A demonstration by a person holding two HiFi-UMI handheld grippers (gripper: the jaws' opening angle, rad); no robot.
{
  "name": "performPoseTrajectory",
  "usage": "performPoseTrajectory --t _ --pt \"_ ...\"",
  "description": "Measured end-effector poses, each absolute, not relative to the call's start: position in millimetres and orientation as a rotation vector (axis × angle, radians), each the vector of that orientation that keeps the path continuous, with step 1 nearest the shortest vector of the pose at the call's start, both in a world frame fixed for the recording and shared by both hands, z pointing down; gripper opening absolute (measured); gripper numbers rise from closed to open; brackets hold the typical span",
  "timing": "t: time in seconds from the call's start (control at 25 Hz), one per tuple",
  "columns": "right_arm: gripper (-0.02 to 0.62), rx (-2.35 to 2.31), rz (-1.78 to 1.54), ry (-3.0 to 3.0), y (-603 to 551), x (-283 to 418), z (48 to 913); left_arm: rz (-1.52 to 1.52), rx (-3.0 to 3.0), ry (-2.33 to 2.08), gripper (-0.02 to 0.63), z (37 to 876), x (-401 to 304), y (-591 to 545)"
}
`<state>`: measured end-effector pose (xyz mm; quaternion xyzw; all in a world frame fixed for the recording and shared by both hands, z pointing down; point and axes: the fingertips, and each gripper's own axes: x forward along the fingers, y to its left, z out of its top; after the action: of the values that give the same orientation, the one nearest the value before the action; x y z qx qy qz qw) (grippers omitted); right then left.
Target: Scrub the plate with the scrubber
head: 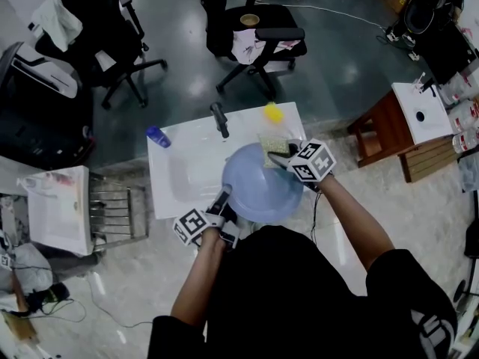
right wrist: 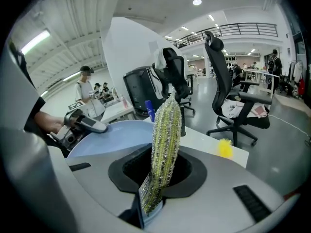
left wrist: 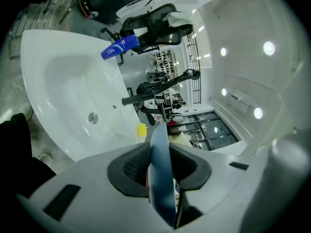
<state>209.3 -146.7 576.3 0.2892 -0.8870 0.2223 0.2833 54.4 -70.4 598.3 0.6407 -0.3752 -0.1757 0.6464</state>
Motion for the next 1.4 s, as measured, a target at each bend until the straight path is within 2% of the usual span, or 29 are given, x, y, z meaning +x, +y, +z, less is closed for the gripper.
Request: performPoseTrajectory --t 0.76,1.4 --pt "0.058 0.755 0.606 -2.413 -108.7 214.3 586.8 -0.299 1.401 -0.861 0.091 631.3 59.2 -66.5" --pt "0.058 0.971 0.640 -2.391 -84.9 239.1 604.8 -0.057 1.201 -1.060 0.091 761.6 41.0 -78.7"
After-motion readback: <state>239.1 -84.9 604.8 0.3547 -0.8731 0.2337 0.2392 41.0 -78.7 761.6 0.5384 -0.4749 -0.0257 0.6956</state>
